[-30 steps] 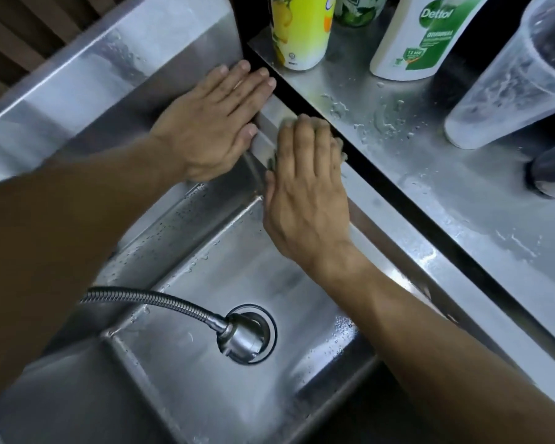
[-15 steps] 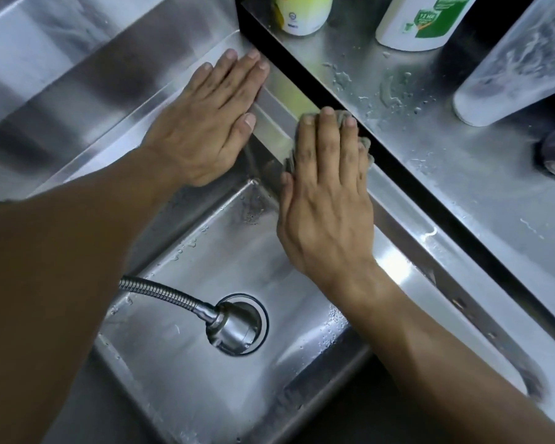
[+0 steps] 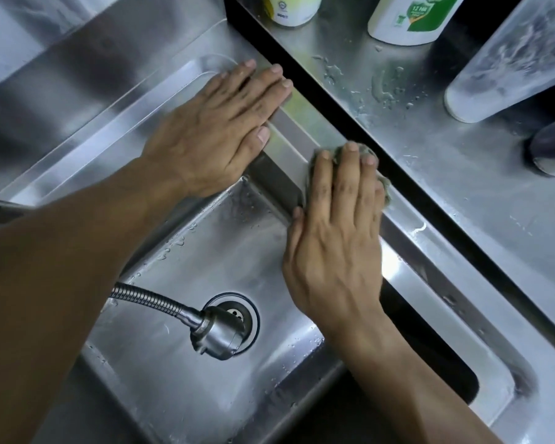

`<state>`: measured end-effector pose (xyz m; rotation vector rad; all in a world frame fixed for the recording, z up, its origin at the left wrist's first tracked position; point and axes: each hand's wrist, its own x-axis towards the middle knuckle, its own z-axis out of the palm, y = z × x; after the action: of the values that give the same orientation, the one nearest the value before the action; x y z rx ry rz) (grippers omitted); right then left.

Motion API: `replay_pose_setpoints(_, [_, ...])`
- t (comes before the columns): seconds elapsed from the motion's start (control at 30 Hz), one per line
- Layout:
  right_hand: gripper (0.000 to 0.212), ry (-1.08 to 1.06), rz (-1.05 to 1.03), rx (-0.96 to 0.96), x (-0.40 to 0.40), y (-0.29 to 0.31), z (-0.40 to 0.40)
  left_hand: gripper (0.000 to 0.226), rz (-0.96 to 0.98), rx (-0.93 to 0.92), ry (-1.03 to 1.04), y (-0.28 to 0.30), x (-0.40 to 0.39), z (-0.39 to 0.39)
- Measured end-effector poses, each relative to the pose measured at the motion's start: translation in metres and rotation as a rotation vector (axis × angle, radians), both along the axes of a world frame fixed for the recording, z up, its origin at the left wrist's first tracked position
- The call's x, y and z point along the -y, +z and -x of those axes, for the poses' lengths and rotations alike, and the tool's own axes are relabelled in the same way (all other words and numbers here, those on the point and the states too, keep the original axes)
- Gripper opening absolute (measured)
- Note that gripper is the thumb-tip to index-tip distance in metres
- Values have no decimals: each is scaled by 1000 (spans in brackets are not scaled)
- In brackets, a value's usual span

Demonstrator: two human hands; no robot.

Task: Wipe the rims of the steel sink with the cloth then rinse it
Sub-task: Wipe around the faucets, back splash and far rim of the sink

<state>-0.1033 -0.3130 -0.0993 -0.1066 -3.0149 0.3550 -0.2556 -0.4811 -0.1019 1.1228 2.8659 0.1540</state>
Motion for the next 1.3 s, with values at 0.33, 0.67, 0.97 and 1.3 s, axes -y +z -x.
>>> replay_pose_setpoints(0.33, [66, -63, 29, 19, -19, 5, -34, 61, -44, 15, 18, 1, -1, -4])
replay_pose_setpoints(0.67, [58, -91, 169, -90, -2, -1, 9, 59, -119, -17, 29, -7, -38, -48])
replay_pose_setpoints(0.97, [62, -216, 142, -55, -16, 1, -30, 59, -140, -108, -47, -14, -60, -73])
replay_pose_setpoints(1.3, [61, -246, 98, -16, -49, 11, -54, 61, -189, -123, 21, -17, -63, -78])
